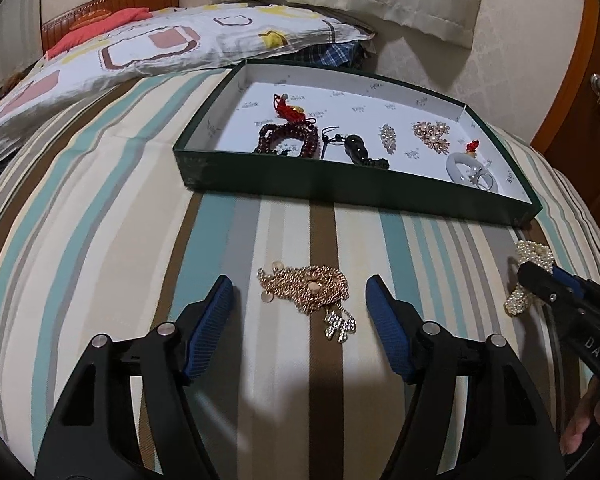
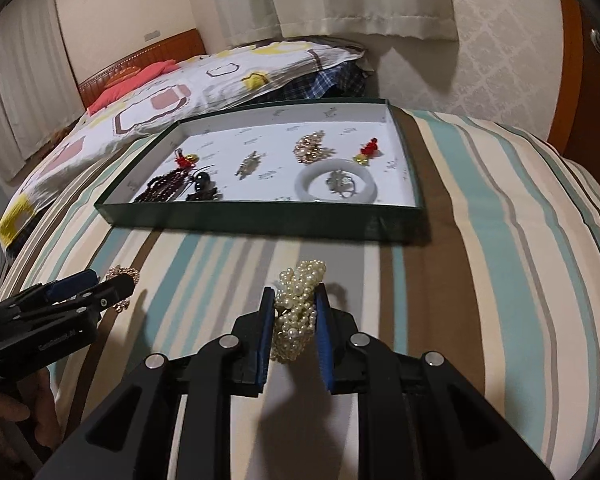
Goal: Organize jewelry
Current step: 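Grasp the gold chain necklace with the left tool while the right tool holds the pearl bracelet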
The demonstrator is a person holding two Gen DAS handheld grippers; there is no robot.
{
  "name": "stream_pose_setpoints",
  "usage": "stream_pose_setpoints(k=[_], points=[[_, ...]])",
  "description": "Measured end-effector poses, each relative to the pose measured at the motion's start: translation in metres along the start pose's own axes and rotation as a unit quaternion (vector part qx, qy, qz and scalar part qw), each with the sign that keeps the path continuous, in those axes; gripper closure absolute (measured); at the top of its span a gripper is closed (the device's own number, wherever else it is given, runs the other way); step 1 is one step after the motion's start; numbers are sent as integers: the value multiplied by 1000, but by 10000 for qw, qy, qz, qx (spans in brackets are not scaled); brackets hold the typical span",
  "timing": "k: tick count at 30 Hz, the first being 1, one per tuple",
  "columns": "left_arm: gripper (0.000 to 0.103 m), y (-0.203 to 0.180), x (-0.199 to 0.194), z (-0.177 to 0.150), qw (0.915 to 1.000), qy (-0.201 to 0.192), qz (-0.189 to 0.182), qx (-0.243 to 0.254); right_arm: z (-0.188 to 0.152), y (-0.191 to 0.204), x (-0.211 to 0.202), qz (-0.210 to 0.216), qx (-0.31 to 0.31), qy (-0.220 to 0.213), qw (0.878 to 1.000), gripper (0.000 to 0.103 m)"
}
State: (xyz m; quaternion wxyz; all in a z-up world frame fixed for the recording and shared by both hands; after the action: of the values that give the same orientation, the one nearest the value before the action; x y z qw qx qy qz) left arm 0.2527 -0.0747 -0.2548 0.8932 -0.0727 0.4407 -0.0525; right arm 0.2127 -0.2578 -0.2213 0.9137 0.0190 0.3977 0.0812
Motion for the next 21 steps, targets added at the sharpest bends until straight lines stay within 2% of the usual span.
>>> stream_pose_setpoints(k=[4,9,14,21], points=[[47,-1,1,1,10000,-22,47,50,0,0,1,47,40,-15,10000,83],[67,-2,0,1,9999,-31,14,98,-1,2,3,91,46,-5,9999,83],[82,-3,0,1,9999,-16,-104,132,-2,2,3,88,43,-5,10000,83],[85,-5,0,0,9997,-12,-175,146,-3,4,4,94,40,10,9999,83]])
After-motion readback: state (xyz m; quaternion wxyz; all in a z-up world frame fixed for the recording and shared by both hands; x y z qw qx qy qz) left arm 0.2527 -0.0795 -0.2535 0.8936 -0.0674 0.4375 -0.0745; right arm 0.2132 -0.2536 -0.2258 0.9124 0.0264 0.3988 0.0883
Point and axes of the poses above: each gripper's, at about its wrist camera, not at the fingertips, and x roughly the way its jaws point, y to its left, z to its top, the point moved 8 cm from there along x, roughly the way its jaws point, and after that the axes turned 7 degrees about -x, right-handed, at the moved point
